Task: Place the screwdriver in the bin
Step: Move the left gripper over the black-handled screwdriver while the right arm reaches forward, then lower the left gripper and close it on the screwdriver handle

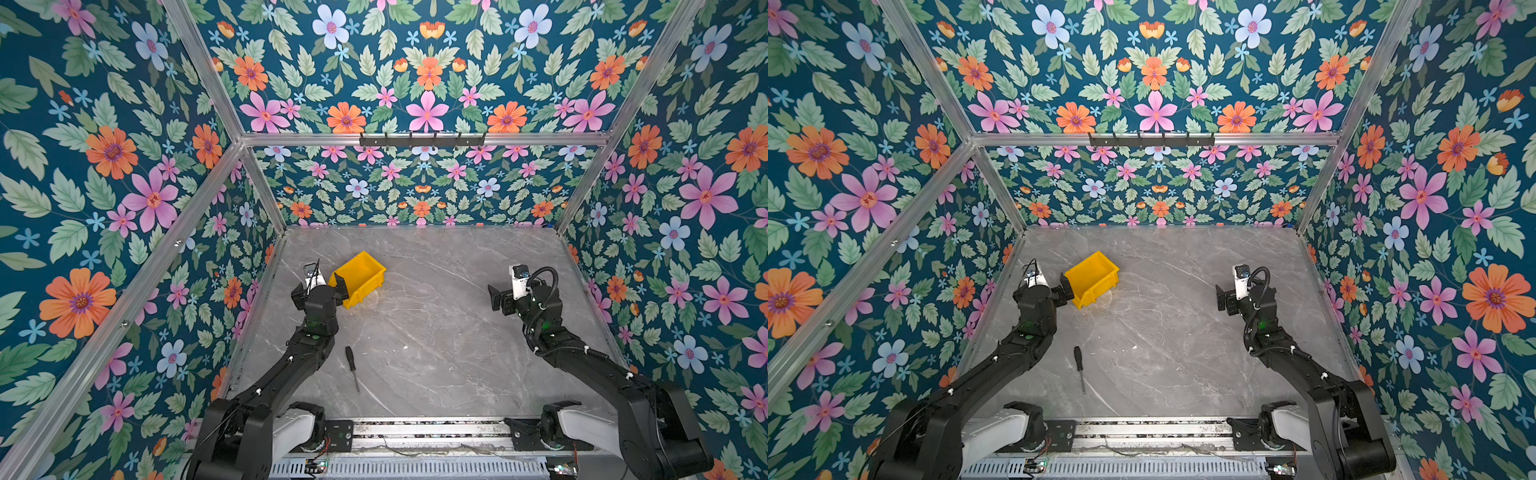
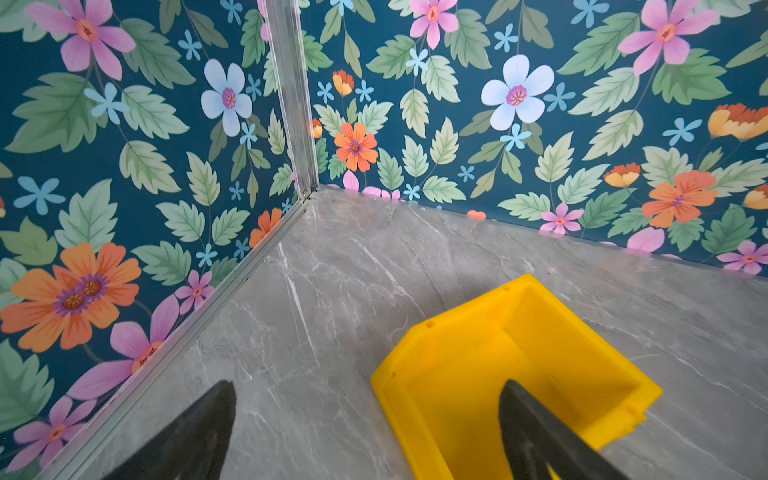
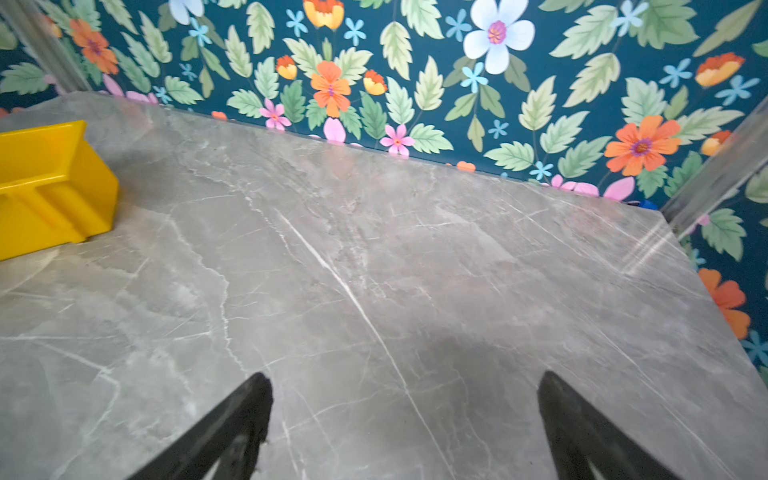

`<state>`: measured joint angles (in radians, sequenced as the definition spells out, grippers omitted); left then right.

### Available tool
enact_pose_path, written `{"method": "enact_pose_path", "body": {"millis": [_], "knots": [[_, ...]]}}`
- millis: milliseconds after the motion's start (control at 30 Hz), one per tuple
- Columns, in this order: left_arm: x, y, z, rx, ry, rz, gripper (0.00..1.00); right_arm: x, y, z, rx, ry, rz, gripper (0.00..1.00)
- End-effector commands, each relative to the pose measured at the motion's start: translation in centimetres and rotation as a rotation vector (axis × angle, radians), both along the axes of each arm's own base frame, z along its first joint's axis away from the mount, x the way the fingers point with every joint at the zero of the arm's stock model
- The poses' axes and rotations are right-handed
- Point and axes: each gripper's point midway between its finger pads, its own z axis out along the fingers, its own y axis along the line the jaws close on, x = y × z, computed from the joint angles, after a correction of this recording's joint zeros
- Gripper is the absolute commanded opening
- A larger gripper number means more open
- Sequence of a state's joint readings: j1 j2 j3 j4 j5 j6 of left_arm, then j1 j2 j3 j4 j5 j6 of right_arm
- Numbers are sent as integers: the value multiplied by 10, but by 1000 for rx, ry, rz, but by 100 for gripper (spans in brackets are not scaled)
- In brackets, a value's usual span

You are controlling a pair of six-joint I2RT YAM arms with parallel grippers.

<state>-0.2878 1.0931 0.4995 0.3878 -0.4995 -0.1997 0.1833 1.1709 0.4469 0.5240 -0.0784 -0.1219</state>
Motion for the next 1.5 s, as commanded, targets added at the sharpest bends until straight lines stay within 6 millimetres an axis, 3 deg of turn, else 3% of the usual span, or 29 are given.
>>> {"method": "enact_pose_path", "body": {"millis": [0,200,433,700,900,1067,1200,1467], "knots": [[-23,-3,-29,-32,170,35,100,-14,34,6,-20,-4,193,99],[-39,-30,-33,-129,286,-10,100,-42,86,11,-69,-3,406,99],[-56,-34,-46,-218,371,31,100,-88,156,14,-99,20,675,99],[-82,-45,-79,-315,566,53,99,-141,227,28,-65,12,974,99],[-104,-50,-97,-352,676,56,94,-158,249,35,-33,14,1088,99],[-121,-65,-126,-413,775,21,90,-171,255,29,-35,49,1177,99],[-126,-69,-136,-410,818,10,86,-183,256,25,-36,83,1237,99],[-133,-66,-159,-354,895,27,75,-181,256,17,-50,113,1223,99]]}}
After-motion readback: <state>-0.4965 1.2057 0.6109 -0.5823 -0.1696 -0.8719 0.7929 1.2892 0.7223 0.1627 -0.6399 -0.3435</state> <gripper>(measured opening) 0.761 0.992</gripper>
